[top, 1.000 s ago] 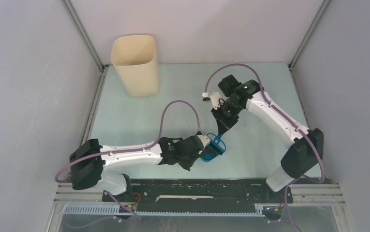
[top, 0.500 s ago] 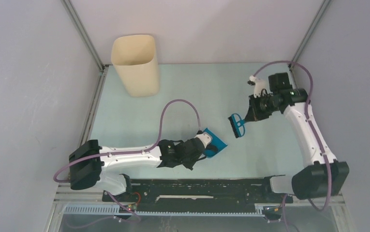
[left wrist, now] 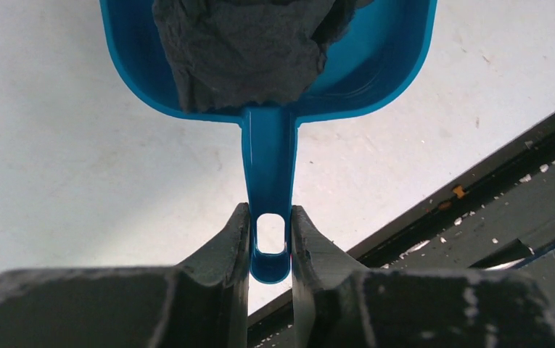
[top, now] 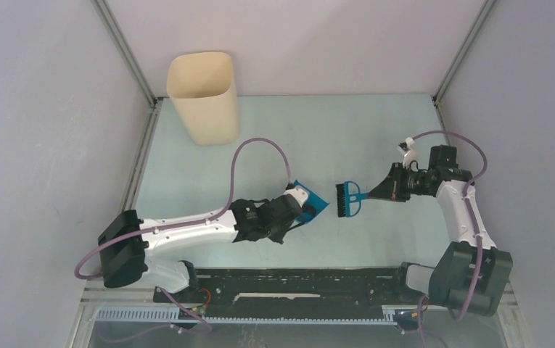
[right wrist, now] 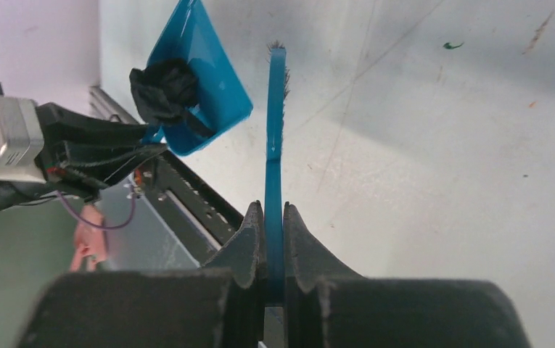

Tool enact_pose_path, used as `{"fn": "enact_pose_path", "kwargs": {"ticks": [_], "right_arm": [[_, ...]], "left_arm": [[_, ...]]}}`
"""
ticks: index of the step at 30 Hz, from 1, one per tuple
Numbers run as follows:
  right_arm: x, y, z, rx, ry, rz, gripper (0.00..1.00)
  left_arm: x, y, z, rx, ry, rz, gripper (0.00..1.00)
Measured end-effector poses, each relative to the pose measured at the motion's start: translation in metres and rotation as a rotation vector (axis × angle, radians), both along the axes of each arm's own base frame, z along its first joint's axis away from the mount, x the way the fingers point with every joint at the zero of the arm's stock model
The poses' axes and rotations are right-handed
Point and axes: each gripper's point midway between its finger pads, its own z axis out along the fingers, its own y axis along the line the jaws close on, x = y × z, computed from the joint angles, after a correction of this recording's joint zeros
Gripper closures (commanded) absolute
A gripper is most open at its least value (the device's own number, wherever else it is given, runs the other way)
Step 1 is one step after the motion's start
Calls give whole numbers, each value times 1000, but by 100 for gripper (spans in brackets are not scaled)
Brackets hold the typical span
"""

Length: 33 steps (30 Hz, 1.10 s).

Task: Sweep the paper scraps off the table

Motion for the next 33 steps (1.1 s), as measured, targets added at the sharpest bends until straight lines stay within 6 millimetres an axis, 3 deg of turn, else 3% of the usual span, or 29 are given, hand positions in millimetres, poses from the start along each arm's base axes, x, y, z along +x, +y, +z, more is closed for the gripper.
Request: {"fn": "enact_pose_path", "kwargs": {"ticks": [5,14,24,33], "right_arm": [[3,-1,4,119,-7,-8,100],[7,2,-2,160,14,13,100],[7,5,-9,158,43,24,100],[7,5,-11,142,47,24,100]], "left_arm": [[20,14,12,13,0,65,100],[64,26,55,-45,-41,175,100],[107,9,124,-111,-92,193,100],[148,19,185,-178,-141,250,100]]}}
